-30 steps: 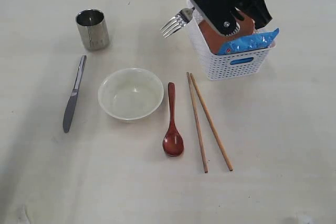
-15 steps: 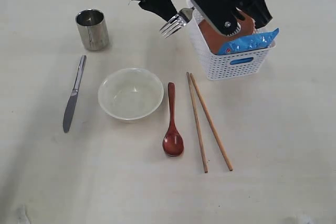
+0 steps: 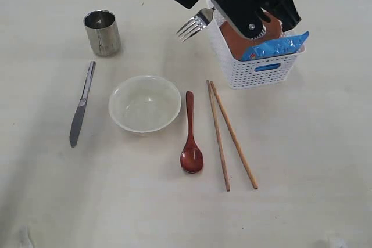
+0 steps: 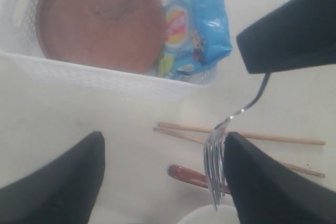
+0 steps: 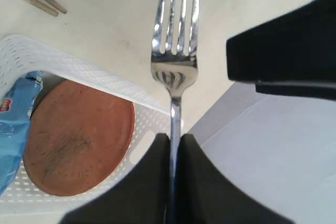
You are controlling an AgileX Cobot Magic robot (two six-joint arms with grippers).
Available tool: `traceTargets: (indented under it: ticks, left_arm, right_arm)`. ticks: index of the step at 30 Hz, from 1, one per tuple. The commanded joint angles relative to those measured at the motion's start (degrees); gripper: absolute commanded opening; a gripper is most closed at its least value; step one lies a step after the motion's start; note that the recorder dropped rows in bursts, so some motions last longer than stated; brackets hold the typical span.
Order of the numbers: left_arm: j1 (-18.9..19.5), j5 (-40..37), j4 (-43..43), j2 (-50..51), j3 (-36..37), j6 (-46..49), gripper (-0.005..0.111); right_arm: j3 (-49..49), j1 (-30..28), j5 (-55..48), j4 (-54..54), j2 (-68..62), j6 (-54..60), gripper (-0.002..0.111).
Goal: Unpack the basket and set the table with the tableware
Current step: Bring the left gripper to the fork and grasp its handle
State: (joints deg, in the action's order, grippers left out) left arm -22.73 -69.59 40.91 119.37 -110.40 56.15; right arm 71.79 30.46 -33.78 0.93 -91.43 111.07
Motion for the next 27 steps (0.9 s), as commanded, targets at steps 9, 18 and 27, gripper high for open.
traceTargets:
  ticks: [9,18,27]
  left_arm:
    - [0.06,-0.37,6.24,-1.34,5.82,10.13,0.061]
    - [-2.78,-0.37,5.32,-1.34,5.82,11.13,0.061]
    - [-3.22,-0.37,3.52,-1.34,6.02,10.9,0.061]
  right_arm:
    - [-0.01,0.0,0.53,-0.57,0.55,0.12,0.0]
    - [-0.01,2.39,0.07,-0.93,0.55,-0.01,0.0]
    - [-0.01,3.65,-0.16,-0.93,1.56,-0.91,0.0]
